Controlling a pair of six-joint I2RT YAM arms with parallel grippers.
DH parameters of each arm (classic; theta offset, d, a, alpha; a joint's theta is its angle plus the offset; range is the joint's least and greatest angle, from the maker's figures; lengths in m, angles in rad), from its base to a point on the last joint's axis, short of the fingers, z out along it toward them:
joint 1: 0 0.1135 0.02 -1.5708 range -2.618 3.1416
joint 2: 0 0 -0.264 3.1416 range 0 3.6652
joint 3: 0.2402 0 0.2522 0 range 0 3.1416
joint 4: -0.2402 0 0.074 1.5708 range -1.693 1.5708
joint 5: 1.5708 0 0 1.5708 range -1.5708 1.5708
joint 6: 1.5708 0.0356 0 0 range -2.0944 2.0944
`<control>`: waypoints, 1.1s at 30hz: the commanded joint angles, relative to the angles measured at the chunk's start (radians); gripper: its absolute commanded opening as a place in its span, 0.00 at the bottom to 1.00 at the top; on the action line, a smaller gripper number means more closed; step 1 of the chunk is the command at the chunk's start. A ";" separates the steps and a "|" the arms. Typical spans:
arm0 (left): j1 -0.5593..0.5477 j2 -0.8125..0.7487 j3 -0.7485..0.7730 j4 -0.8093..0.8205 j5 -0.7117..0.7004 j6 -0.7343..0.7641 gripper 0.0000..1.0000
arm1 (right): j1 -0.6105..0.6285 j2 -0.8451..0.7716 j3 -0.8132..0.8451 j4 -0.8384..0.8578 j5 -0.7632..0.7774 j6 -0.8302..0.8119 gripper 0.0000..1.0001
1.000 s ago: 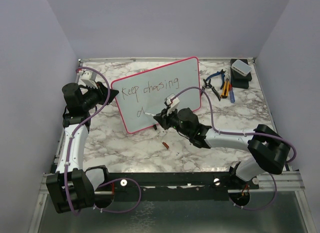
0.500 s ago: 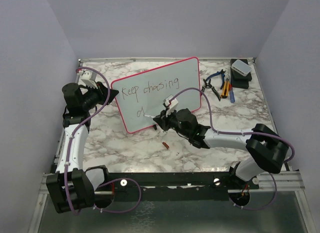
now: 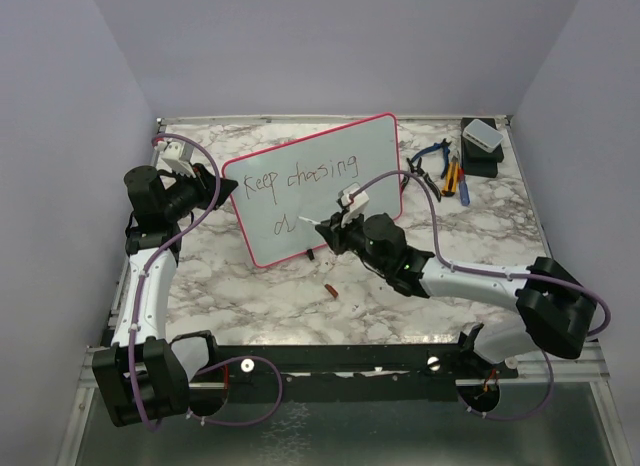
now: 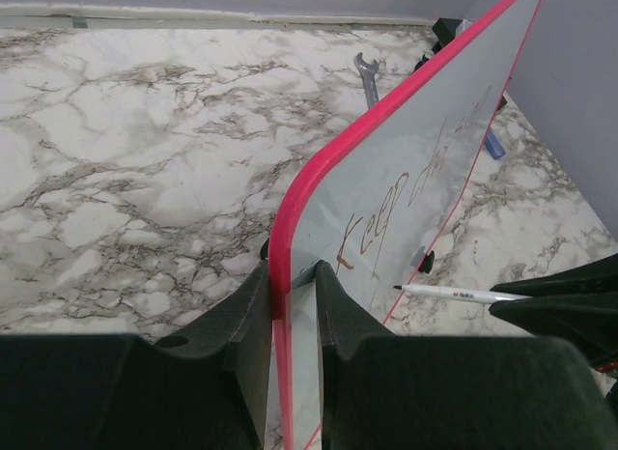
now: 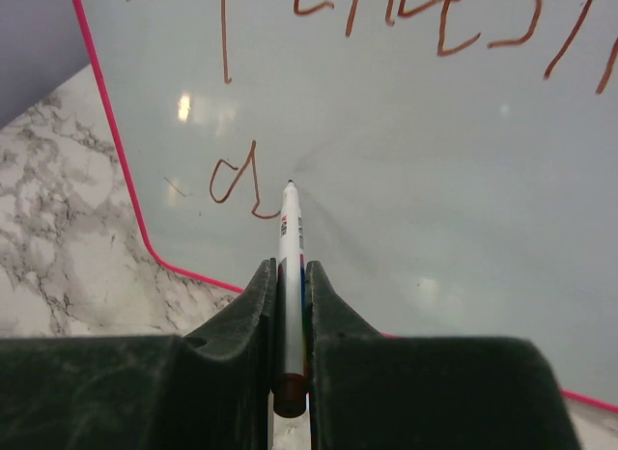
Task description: Write a sentence on the whiteboard
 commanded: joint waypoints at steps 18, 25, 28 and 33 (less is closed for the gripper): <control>0.000 -0.011 -0.018 -0.004 0.004 0.010 0.00 | -0.003 0.032 0.069 0.010 0.024 -0.027 0.01; 0.000 -0.009 -0.017 -0.003 0.003 0.010 0.00 | -0.003 0.022 0.052 -0.009 0.099 -0.017 0.01; 0.000 -0.008 -0.016 -0.002 0.003 0.009 0.00 | -0.003 -0.001 0.033 -0.023 0.126 -0.013 0.01; 0.000 -0.008 -0.016 -0.002 0.003 0.009 0.00 | -0.003 -0.010 0.010 -0.045 0.126 0.001 0.01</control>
